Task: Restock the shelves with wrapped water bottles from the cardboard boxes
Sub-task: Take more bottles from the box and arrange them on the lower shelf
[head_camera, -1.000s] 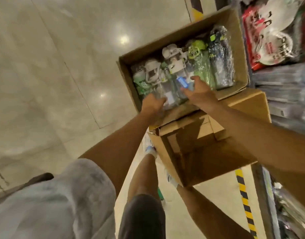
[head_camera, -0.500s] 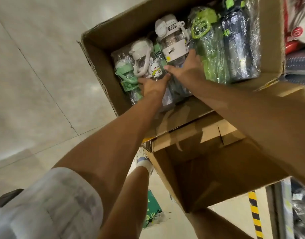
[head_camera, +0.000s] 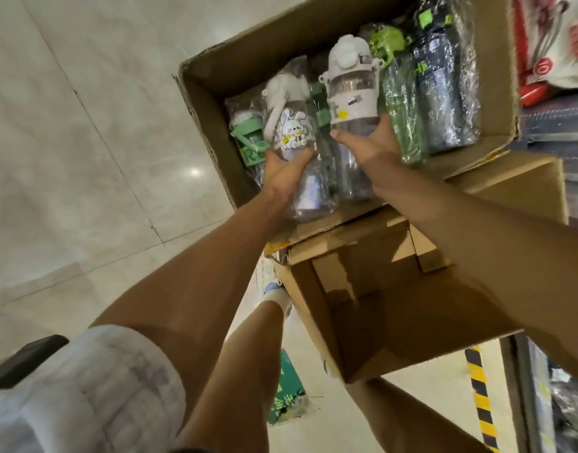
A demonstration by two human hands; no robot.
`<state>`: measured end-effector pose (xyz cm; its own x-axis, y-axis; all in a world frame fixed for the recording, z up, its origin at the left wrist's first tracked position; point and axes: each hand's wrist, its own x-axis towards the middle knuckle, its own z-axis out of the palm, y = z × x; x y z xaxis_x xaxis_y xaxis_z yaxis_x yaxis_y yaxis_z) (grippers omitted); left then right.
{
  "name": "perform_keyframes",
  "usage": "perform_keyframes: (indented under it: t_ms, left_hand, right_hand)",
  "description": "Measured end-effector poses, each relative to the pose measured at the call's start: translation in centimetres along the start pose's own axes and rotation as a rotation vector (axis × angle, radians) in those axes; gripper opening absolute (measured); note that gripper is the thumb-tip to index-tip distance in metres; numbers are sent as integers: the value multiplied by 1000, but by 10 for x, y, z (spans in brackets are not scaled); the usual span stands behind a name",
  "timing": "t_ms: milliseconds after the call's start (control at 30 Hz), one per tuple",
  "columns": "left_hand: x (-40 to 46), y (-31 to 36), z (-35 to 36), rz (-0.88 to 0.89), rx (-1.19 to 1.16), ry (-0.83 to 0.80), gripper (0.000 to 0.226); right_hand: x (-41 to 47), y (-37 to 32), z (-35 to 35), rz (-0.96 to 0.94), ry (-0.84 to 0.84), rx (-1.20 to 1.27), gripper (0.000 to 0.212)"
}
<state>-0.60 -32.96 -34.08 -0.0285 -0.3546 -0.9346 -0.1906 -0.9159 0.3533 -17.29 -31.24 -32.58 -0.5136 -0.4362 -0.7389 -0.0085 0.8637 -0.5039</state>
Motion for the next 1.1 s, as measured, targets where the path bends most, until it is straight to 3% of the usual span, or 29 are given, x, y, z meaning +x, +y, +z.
perform_keyframes:
  t_ms: [133,300,400,500,700,900,1100]
  left_hand:
    - [-66,14,-12,57,8,-33,96]
    - [-187,47,-16,197,-20,-147,100]
    - [-286,64,-15,297,23,-180,86]
    - [-390,72,-11,364,62,-213,74]
    - [-582,79,1,503,139,-345,72]
    - [-724,66,20,649,222,-421,78]
    - [-800,35,27,729,350,-536,71]
  right_hand:
    - [-63,-23,-48,-54,-15,180,80]
    - [-172,-60,-128,-77,-43,387,71]
    - [-254,-77,-182,-97,-16,464,61]
    - [-341,-91,-244,-118,29,503,70]
    - [-516,-100,-345,-177,123,587,64]
    - [-650,-91,-400,-333,173,744,57]
    - [-759,-57,-422,-420,273,875,77]
